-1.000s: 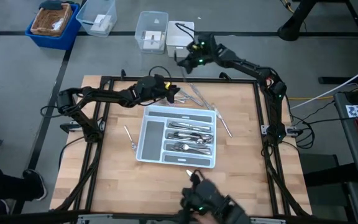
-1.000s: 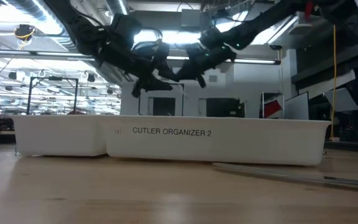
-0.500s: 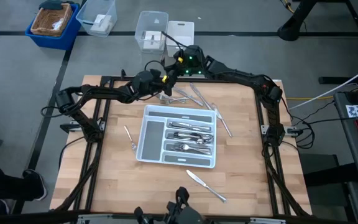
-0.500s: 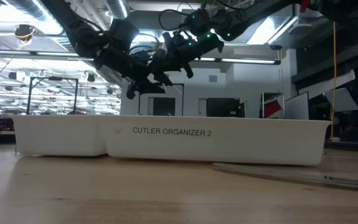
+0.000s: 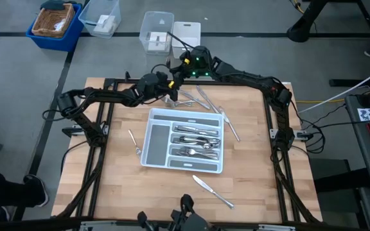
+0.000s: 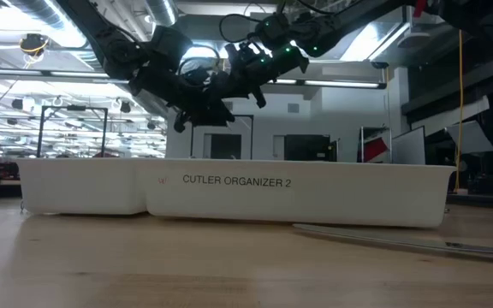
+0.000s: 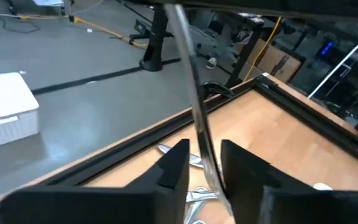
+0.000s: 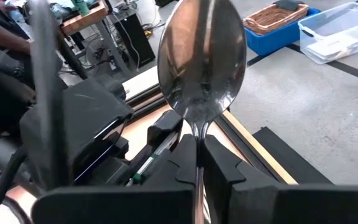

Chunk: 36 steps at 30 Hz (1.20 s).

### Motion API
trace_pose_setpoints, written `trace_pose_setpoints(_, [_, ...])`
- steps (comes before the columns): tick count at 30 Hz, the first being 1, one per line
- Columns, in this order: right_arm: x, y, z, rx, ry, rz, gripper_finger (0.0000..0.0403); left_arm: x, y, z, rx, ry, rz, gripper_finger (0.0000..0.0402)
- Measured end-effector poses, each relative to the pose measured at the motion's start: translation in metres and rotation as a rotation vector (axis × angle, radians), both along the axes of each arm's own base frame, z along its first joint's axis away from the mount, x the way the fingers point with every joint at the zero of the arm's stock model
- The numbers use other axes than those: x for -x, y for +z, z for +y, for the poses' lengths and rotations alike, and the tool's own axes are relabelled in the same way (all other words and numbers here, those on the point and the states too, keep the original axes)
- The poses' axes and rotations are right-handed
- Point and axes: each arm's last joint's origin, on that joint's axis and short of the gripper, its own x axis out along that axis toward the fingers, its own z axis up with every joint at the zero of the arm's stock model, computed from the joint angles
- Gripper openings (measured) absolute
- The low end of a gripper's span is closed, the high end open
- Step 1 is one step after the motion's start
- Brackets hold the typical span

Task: Sort silverware
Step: Put the spoon into the organizer tray

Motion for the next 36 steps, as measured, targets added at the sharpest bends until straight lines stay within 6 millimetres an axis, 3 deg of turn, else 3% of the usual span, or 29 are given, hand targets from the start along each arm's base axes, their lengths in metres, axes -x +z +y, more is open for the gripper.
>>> trace_pose_setpoints(7, [0.000,0.001,0.000,-0.001,0.010,-0.004,0.0010,0.001,-0.001,0.000,-0.031,-0.001,0.033,0.0010])
trace_pose_setpoints(17, [0.000,0.000,0.001,-0.016,0.048,-0.007,0.0013,0.000,-0.001,0.000,-0.022,-0.014,0.030,0.0002])
trace_pose_setpoints(25, [0.004,-0.003,0.000,-0.083,0.141,0.011,0.0089,-0.002,-0.002,-0.003,-0.008,-0.109,0.028,0.0001])
trace_pose_setpoints(29, [0.015,-0.004,-0.006,-0.143,0.163,0.051,0.0114,-0.004,-0.002,-0.007,0.002,-0.156,0.023,0.0001])
trace_pose_setpoints(36, [0.051,0.011,-0.018,-0.208,0.153,0.137,0.0109,-0.009,-0.003,-0.017,0.018,-0.238,0.019,0.0000])
